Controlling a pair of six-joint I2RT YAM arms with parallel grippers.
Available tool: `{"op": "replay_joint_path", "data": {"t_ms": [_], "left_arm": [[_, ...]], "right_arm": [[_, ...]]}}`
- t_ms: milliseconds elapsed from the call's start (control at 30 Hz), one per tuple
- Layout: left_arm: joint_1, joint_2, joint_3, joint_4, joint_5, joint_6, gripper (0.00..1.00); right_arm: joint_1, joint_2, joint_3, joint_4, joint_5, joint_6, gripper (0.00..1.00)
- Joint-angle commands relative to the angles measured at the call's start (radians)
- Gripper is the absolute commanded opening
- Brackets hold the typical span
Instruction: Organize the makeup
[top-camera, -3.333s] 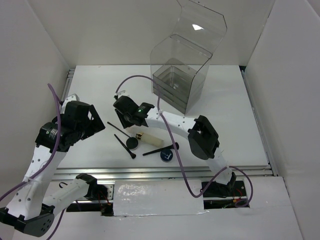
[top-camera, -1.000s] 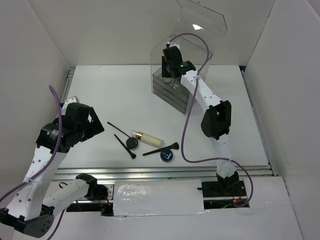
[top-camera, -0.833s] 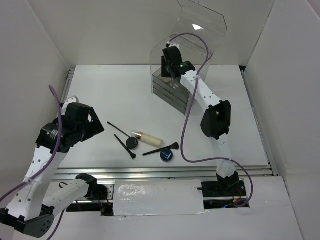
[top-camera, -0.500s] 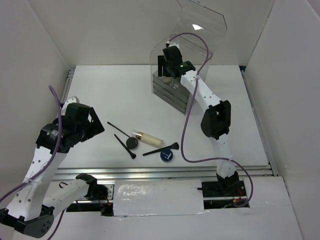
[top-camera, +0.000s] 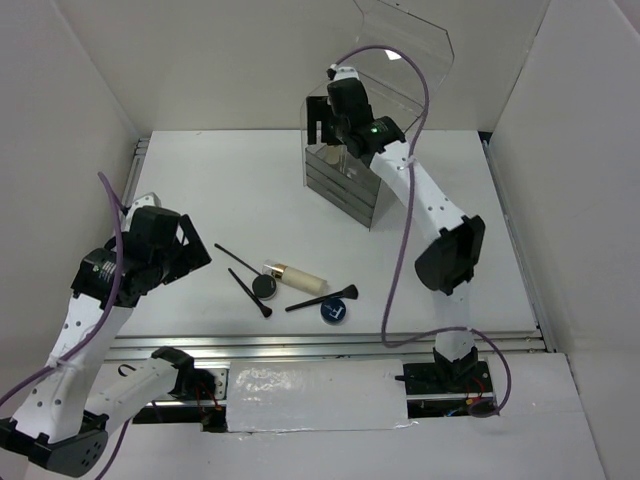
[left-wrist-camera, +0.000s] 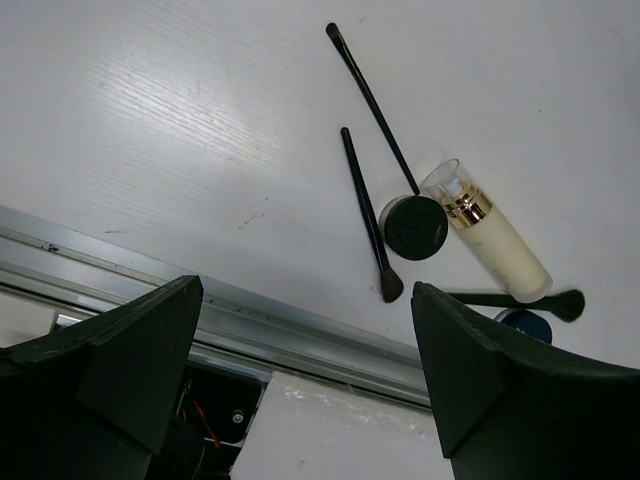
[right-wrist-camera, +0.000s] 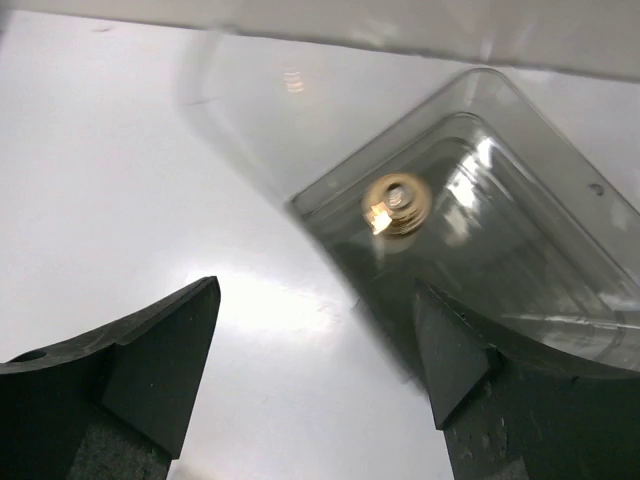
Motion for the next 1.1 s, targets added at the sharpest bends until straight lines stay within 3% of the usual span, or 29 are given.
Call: {"op": "replay_joint_path", "data": {"t_ms": [0, 67, 167, 333, 500, 733, 867, 1067], "left_arm": [[0.006, 0.015, -0.011, 0.039, 0.020, 0.010, 0.99], [0.005, 0.026, -0.015, 0.051, 0.039, 0.007, 0.99], [0.005, 0.055, -0.029, 0.083, 0.100, 0.007, 0.99], [0.005, 0.133, -0.029, 0.093, 0.169, -0.016, 0.98], [-0.002, 0.222, -0.017, 0.122, 0.212, -0.044, 0.96], [-0.199, 0.453, 0.106, 0.079, 0.146, -0.217, 0.99], [-0.230, 0.532, 0.114, 0.128, 0.183, -0.330, 0.99], [-0.273, 0.636, 0.175, 0.140, 0.168, -0.409, 0.99]], "right_arm": [[0.101, -0.267, -0.080, -0.007, -0.065, -0.048, 0.85], [0.156, -0.319, -0.163, -0.030, -0.066, -0.042, 0.88], [0.206, -0.416, -0.317, -0.059, -0.082, -0.012, 1.00], [0.221, -0.530, -0.486, -0.149, -0.186, 0.014, 1.00], [0.227, -0.678, -0.647, -0.139, -0.169, 0.085, 1.00], [0.229, -0.720, -0.652, -0.217, -0.125, 0.117, 1.00], [0.229, -0.769, -0.654, -0.223, -0.069, 0.140, 1.00], [0.227, -0.806, -0.714, -0.194, -0.170, 0.094, 1.00]]}}
